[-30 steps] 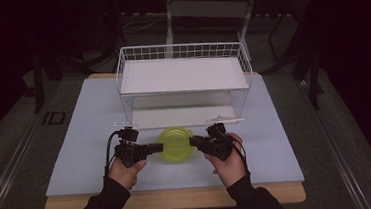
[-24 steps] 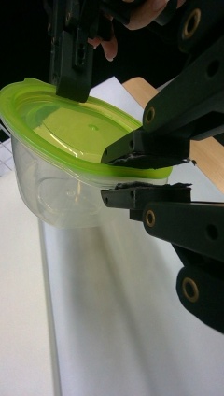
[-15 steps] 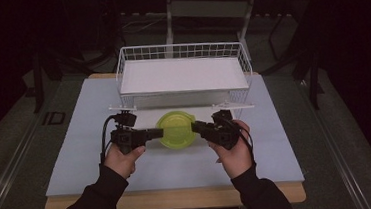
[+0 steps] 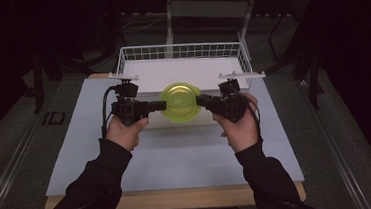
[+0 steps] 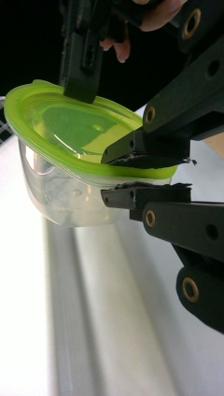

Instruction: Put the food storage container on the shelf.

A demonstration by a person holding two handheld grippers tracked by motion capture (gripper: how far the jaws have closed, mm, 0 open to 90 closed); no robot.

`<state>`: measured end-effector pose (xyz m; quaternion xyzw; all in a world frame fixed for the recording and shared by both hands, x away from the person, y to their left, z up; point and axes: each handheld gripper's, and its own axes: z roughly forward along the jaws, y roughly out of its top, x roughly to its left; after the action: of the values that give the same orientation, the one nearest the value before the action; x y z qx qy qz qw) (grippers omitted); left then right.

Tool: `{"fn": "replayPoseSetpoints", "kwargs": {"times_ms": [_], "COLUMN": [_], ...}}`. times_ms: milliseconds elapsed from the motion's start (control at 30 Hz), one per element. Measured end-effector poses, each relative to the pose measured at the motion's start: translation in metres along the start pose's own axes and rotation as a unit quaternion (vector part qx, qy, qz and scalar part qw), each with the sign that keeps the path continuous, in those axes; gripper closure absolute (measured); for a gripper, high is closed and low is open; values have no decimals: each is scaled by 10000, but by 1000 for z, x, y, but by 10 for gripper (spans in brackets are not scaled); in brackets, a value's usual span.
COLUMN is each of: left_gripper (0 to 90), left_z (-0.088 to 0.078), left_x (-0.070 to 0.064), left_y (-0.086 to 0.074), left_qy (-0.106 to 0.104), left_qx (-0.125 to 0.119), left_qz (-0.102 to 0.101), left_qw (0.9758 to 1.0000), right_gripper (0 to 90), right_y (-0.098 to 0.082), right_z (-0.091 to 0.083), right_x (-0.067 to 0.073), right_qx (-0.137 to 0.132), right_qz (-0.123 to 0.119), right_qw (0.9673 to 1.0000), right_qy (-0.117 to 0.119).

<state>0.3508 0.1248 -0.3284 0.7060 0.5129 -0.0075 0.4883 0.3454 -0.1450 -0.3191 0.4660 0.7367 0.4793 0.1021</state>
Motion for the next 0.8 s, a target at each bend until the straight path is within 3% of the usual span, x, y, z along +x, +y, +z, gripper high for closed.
{"fn": "replayPoseSetpoints", "kwargs": {"times_ms": [333,600,800], "left_gripper": [807,805,805], "left_z": [8,20,30], "left_x": [-3,6,9], "left_y": [42,61,70], "left_qy": [237,331,446], "left_qx": [-40,39,198], "left_qz": [-105,-335,-351], "left_qw": [9997,9989,9982], "right_gripper": [802,803,802], "right_y": [39,61,68], "right_z": [3,15,26], "right_x": [-10,-17,-28], "right_qx": [-57,150,343], "right_qz": [216,343,530], "right_qw": [9997,9990,9976], "right_qy": [-93,-235,-278]}}
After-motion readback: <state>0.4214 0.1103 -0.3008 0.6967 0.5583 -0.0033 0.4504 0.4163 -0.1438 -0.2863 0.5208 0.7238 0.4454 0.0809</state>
